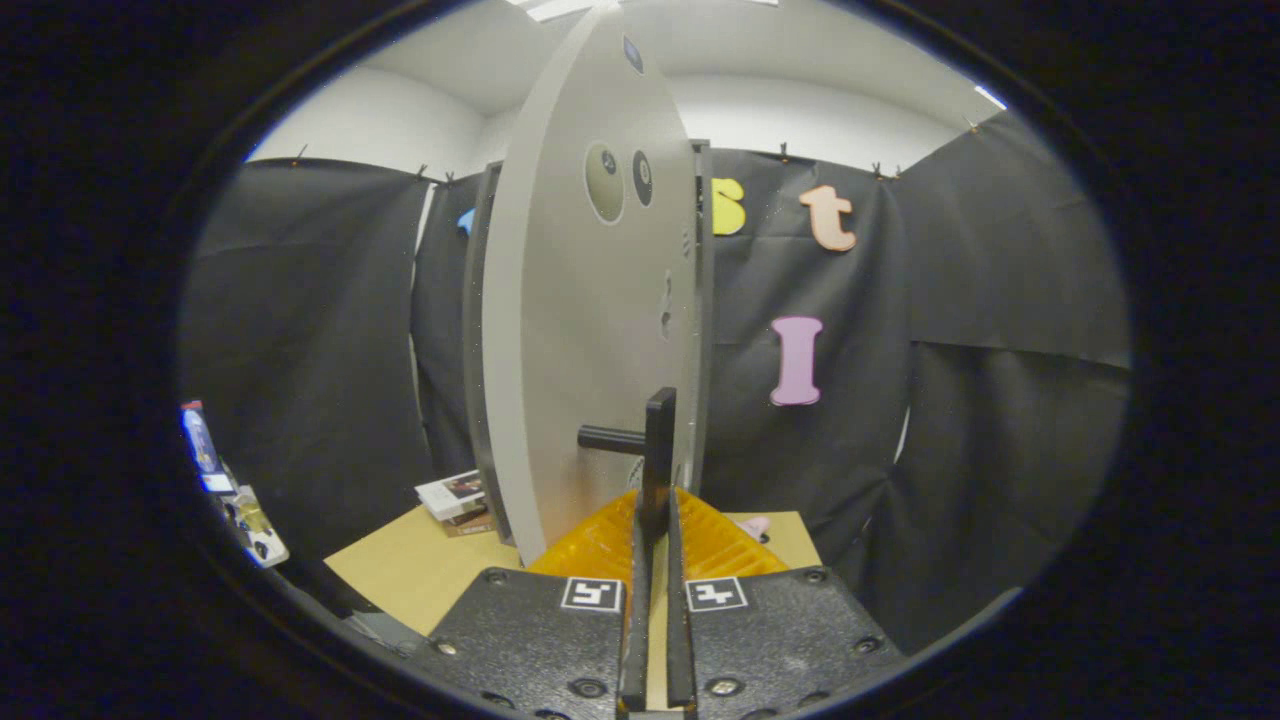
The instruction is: Open the shoe cabinet door, grab the shoes and put them into the shoe cabinet, then close the shoe cabinet door.
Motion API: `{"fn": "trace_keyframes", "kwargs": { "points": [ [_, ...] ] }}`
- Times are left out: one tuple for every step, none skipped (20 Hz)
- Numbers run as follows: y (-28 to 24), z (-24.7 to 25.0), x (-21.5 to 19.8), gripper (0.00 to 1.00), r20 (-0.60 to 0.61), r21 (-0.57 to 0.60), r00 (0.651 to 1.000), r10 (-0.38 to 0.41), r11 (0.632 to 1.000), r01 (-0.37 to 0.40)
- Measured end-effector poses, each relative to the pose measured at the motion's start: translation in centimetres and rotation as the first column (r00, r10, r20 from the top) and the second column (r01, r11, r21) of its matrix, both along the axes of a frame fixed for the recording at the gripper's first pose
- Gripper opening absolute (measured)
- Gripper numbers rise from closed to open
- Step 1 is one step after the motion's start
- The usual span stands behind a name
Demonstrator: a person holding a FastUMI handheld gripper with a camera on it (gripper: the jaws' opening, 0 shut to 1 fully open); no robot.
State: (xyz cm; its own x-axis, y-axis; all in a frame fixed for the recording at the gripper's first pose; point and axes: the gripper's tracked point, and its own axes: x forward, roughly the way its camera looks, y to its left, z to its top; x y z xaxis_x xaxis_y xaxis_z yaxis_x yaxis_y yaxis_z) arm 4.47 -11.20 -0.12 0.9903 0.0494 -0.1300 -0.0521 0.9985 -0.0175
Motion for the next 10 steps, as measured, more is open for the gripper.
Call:
{"fn": "trace_keyframes", "kwargs": {
  "points": [
    [-1.0,0.2,0.0,0.07,0.004,-0.004,1.000,-0.026,1.000,0.026],
    [-2.0,0.4,-0.2,0.04,0.014,0.000,0.999,-0.040,0.999,0.040],
    [-2.4,-0.1,-0.2,0.04,0.000,0.033,1.000,-0.012,0.999,0.012],
    [-2.5,-0.2,-0.4,0.03,-0.002,0.054,1.000,0.027,0.998,-0.026],
    [-2.7,-0.4,-0.4,0.04,-0.002,0.065,0.998,0.061,0.996,-0.061],
    [-3.5,-0.2,0.2,0.03,0.003,0.063,0.996,0.084,0.994,-0.084],
    [-3.4,-0.1,0.2,0.04,0.007,0.053,0.996,0.086,0.995,-0.086],
    [-3.9,-0.1,0.3,0.04,0.010,0.032,0.997,0.076,0.997,-0.076],
    [-4.4,0.0,0.4,0.04,0.017,0.006,0.999,0.052,0.999,-0.052],
    [-4.8,0.0,0.4,0.04,0.026,-0.016,0.999,0.023,1.000,-0.022]
  ]
}}
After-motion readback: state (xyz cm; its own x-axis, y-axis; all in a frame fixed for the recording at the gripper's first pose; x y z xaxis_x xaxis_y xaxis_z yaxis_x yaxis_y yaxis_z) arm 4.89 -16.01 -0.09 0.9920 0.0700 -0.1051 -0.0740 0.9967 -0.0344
